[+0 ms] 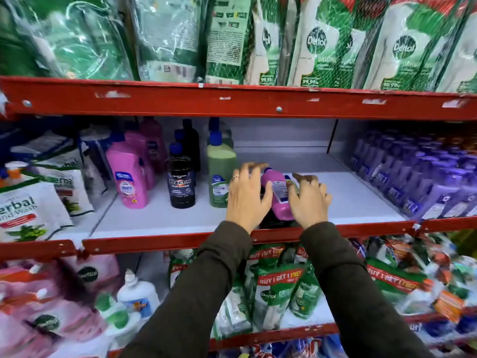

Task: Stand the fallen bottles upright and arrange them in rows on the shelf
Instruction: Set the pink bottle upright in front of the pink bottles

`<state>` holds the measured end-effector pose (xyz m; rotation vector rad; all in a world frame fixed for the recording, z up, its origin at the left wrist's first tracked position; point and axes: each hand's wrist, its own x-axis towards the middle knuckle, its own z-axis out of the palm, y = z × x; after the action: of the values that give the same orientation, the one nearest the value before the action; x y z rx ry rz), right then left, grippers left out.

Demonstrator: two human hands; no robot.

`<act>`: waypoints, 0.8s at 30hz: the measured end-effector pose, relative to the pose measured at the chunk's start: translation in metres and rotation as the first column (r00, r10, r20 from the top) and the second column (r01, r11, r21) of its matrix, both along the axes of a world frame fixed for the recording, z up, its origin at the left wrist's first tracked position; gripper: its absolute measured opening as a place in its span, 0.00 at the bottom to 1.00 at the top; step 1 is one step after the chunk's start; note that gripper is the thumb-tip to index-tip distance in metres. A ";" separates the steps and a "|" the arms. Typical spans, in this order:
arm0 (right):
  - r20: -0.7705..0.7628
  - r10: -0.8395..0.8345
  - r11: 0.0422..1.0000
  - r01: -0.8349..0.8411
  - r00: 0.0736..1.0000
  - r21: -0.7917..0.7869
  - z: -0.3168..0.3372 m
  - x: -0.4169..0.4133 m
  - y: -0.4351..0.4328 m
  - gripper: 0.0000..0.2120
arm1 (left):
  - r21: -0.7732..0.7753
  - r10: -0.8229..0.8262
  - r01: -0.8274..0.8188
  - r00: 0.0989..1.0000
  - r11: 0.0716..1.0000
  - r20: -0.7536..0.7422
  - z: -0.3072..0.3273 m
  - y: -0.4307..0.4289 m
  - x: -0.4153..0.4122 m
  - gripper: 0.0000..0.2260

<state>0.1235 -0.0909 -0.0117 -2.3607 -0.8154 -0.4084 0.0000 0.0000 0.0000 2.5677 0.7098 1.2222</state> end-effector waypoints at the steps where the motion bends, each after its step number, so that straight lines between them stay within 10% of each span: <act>1: -0.092 -0.012 0.999 0.007 0.996 -0.051 -0.002 0.008 0.002 0.20 | -0.062 0.022 -0.029 0.994 0.998 -0.110 -0.003 0.001 0.010 0.20; 7: -0.398 0.102 0.980 -0.161 0.912 -0.117 -0.014 0.041 0.009 0.23 | -0.394 -0.028 -0.182 0.883 0.901 -0.469 -0.025 0.010 0.051 0.23; 16: -0.509 0.389 0.883 -0.153 0.768 0.443 -0.013 0.033 0.004 0.20 | -0.647 -0.063 0.058 0.998 0.760 0.015 -0.038 0.008 0.046 0.20; 24: -0.347 0.629 0.630 -0.195 0.696 0.752 -0.008 -0.040 0.014 0.22 | -0.609 -0.110 0.428 0.866 0.668 0.488 -0.032 0.026 -0.023 0.19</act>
<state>0.0838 -0.0768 -0.0192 -1.3828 -0.7350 0.2330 -0.0232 0.0263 -0.0322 1.6278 0.5166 1.0589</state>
